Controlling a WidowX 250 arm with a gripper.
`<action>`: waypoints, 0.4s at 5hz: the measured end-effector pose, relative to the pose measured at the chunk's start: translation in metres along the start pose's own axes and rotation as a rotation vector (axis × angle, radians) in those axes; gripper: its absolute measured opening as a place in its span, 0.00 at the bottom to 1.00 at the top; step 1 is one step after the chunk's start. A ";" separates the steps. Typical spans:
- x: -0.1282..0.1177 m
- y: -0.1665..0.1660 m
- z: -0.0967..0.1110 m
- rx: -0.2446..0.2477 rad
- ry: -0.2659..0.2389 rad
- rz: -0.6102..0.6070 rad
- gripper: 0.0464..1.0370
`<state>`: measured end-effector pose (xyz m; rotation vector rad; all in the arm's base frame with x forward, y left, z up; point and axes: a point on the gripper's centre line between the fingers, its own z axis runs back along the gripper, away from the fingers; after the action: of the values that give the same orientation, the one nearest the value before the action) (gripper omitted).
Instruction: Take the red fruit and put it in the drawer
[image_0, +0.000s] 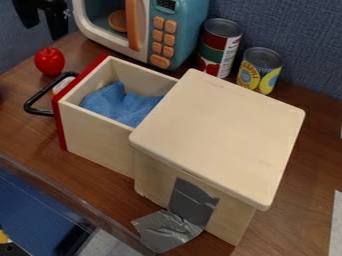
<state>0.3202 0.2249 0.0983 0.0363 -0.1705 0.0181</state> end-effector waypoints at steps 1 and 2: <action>-0.005 -0.001 -0.013 -0.021 0.032 -0.003 0.96; -0.012 -0.005 -0.014 -0.025 0.034 -0.097 0.96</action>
<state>0.3108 0.2202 0.0825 0.0189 -0.1347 -0.0802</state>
